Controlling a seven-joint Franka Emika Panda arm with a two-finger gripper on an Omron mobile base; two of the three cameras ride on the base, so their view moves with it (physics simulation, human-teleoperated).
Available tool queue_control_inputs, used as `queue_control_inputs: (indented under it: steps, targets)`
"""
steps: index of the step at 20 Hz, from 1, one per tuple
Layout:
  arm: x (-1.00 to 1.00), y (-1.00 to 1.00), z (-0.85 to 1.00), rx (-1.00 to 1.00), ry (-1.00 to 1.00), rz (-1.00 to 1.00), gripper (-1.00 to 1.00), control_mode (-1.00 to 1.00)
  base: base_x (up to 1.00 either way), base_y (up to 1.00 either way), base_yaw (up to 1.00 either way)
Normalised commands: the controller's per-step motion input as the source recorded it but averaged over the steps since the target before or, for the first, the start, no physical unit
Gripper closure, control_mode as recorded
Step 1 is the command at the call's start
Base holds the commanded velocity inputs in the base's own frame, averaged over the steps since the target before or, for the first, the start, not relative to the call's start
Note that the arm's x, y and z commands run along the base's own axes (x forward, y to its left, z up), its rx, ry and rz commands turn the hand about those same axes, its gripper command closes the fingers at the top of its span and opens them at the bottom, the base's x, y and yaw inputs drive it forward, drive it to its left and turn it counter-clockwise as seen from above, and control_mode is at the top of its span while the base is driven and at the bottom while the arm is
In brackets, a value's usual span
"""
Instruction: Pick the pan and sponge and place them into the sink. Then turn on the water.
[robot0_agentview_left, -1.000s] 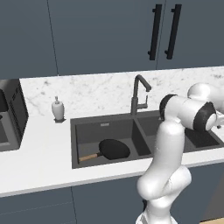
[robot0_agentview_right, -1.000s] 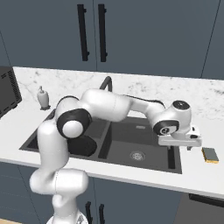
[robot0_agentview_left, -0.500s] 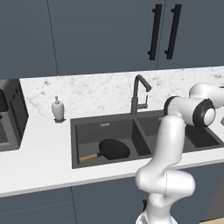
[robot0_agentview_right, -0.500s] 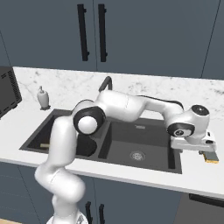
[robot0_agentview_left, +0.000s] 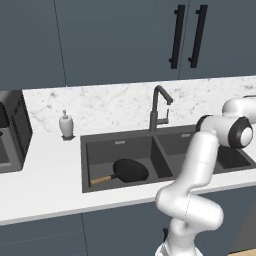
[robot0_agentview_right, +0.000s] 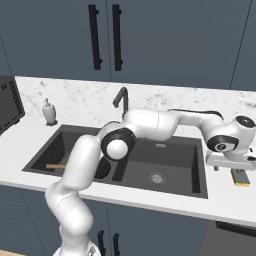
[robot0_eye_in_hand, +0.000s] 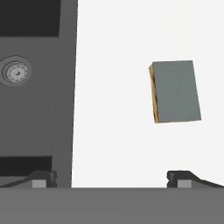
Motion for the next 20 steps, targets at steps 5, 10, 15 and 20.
queue_control_inputs:
  steps: [5,10,15,20]
  targets:
    - [0.21,-0.20,-0.17,0.00,0.00,0.00,-1.00,-1.00,0.00,0.00,0.00]
    - [0.07,-0.11,-0.54,-0.01,0.00,0.00,-1.00,-1.00,0.00,0.00,0.00]
    - [0.06,-0.02,-0.37,-0.01,-0.01,0.00,-1.00,-1.00,0.00,0.00,0.00]
    - [0.12,-0.09,-0.03,0.00,0.00,0.00,-1.00,-1.00,0.00,0.00,0.00]
